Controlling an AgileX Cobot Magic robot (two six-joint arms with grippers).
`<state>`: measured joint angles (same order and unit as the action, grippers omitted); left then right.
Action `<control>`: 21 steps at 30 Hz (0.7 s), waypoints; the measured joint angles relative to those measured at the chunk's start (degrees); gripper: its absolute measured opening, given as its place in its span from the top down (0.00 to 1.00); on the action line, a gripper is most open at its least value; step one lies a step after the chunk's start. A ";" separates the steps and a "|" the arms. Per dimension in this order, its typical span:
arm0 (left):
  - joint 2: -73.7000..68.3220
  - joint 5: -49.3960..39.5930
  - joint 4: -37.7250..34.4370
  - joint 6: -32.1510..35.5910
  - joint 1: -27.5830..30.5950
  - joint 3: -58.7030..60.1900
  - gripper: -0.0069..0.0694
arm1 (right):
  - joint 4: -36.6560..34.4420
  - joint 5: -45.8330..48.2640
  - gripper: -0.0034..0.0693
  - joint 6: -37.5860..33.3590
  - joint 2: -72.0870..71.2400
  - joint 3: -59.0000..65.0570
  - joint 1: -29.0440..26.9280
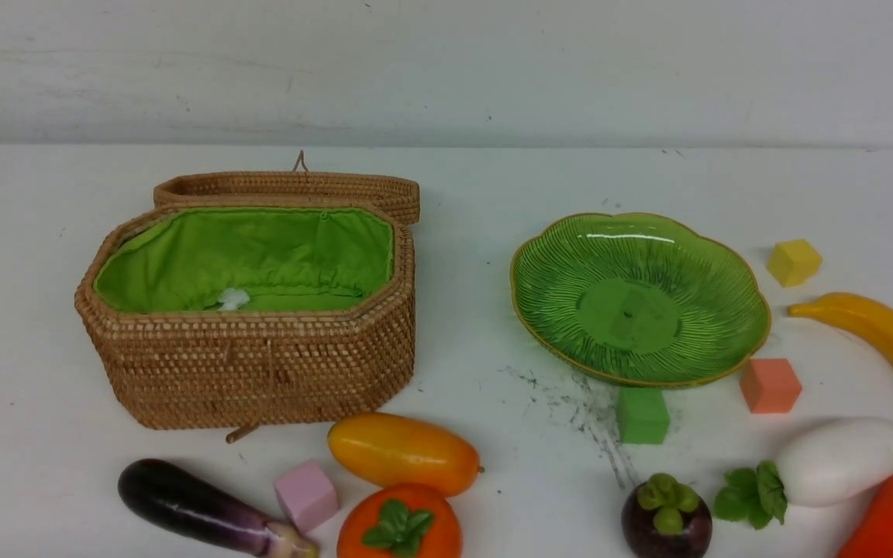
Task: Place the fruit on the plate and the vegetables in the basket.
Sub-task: Use the left arm to grab an eggplant and put it into the left basket
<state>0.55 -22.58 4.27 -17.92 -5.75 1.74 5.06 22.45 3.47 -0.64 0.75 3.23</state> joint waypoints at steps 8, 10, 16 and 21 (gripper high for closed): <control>0.00 10.88 -2.74 -0.01 0.00 0.00 0.60 | 0.00 0.00 0.62 0.00 0.00 0.00 0.00; 0.00 19.53 -4.96 -0.06 0.00 0.00 0.60 | 0.00 0.00 0.62 0.00 0.00 0.00 0.00; 0.00 33.34 -7.39 -0.11 0.00 -0.39 0.60 | 0.00 0.00 0.62 0.00 0.00 0.00 0.00; -0.43 28.56 -10.79 -0.17 0.00 -9.41 0.60 | 0.00 0.00 0.62 0.00 0.00 0.00 0.00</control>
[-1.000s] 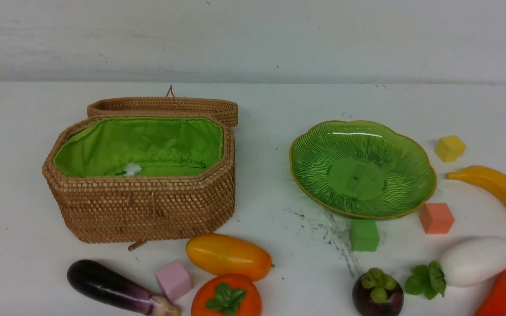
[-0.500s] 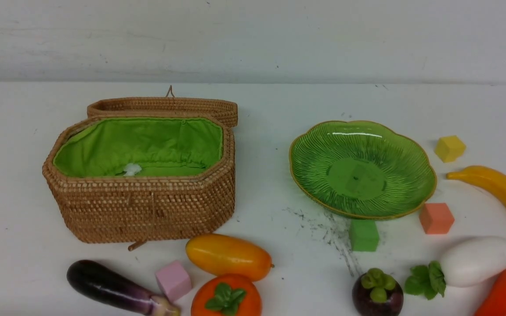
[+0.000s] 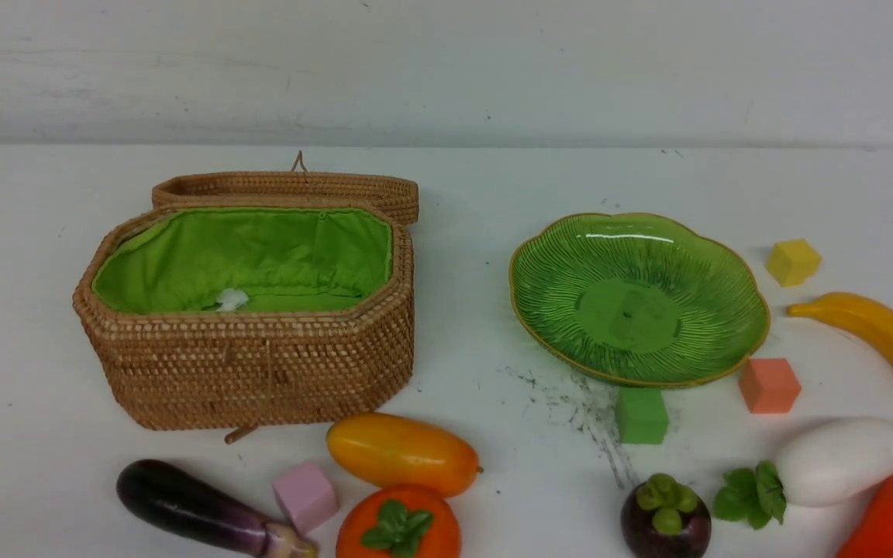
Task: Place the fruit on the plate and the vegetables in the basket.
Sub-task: Use the left arm to grab an eggplant and put it into the left basket
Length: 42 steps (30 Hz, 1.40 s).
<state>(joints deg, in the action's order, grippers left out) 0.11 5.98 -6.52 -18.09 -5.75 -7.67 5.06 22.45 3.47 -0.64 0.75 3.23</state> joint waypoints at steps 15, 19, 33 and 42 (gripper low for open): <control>-30.78 -35.60 0.82 0.00 0.00 -29.49 0.60 | 0.00 0.00 0.62 0.00 0.00 0.00 0.00; -37.80 -36.84 1.80 0.00 0.00 -29.49 0.60 | 0.00 0.00 0.62 0.00 0.00 0.00 0.00; -60.37 -54.20 -4.82 -2.30 0.00 -35.05 0.57 | 0.00 0.00 0.62 0.00 0.00 0.00 0.00; -76.62 -47.72 -6.13 -10.89 0.00 -36.05 0.25 | 0.00 0.00 0.62 0.00 0.00 0.00 0.00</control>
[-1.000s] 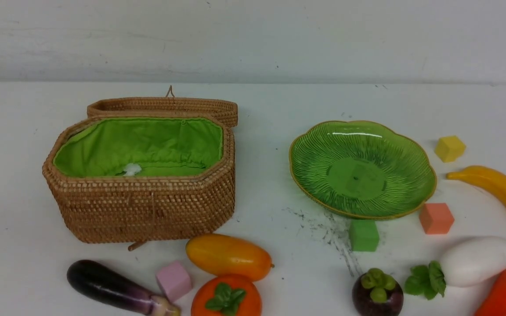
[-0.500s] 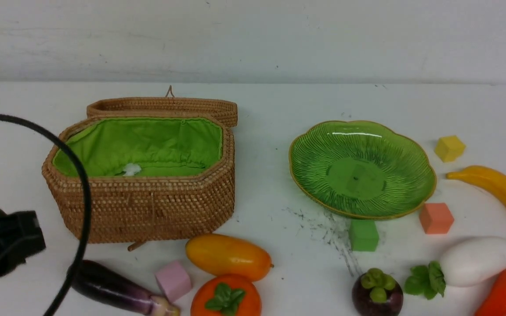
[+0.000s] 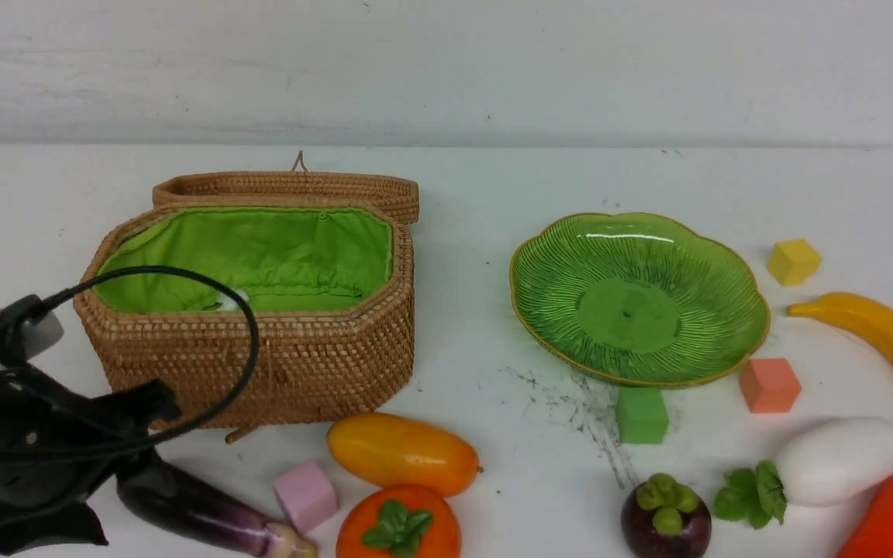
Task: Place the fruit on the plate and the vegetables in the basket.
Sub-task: Use the left arm to grab an eggplant and put it into the left basket
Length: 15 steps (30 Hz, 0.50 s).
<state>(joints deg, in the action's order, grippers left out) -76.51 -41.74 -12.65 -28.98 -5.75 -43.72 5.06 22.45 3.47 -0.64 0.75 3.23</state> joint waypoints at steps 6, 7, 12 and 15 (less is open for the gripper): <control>-6.85 10.34 -0.39 -3.78 0.00 -0.19 0.11 | 0.00 0.00 0.62 0.00 0.00 0.00 0.00; -8.80 12.39 -0.64 -3.97 0.00 -0.26 0.11 | 0.00 0.00 0.62 0.00 0.00 0.00 0.00; -14.71 13.47 -1.52 -4.16 0.00 -0.26 0.15 | 0.00 0.00 0.62 0.00 0.00 0.00 0.00; -16.45 13.27 -1.61 -4.16 0.00 -0.48 0.19 | 0.00 0.00 0.62 0.00 0.00 0.00 0.00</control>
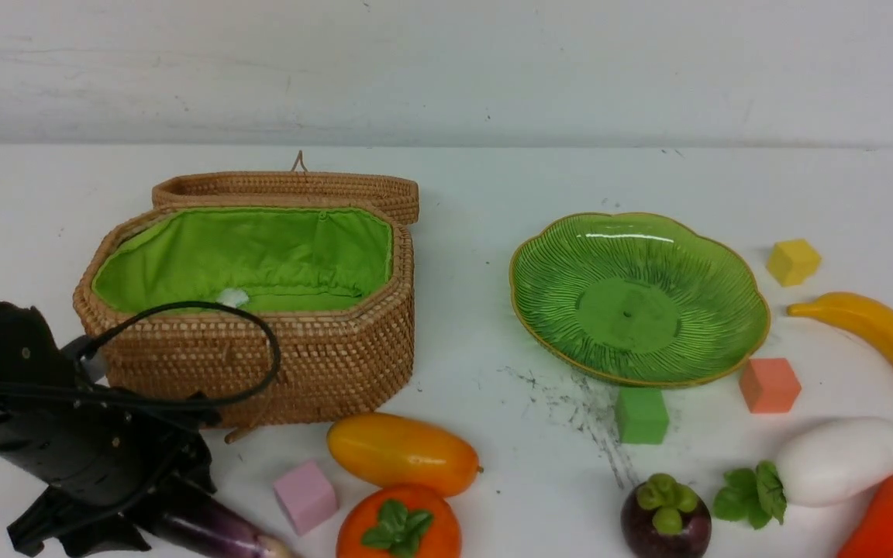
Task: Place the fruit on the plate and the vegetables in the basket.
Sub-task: Use the left arm to grab an eggplant and put it into the left basket
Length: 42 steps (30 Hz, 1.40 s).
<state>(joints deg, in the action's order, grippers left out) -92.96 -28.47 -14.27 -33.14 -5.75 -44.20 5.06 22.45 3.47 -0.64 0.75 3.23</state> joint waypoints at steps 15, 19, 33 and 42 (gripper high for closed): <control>16.74 -8.00 -0.04 -0.03 0.00 -0.01 0.35 | 0.00 0.00 0.62 0.00 0.00 0.00 0.00; 26.33 -9.03 -3.87 -1.01 0.00 -0.21 0.35 | 0.00 0.00 0.62 0.00 0.00 0.00 0.00; 12.61 6.24 -7.63 -7.33 0.00 -20.30 0.35 | 0.00 0.00 0.62 0.00 0.00 0.00 0.00; -0.86 0.04 -6.75 -8.97 0.00 -32.00 0.26 | 0.00 0.00 0.62 0.00 0.00 0.00 0.00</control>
<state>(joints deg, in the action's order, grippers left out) -93.82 -28.43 -21.02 -42.11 -5.75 -76.19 5.06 22.45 3.47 -0.64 0.75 3.23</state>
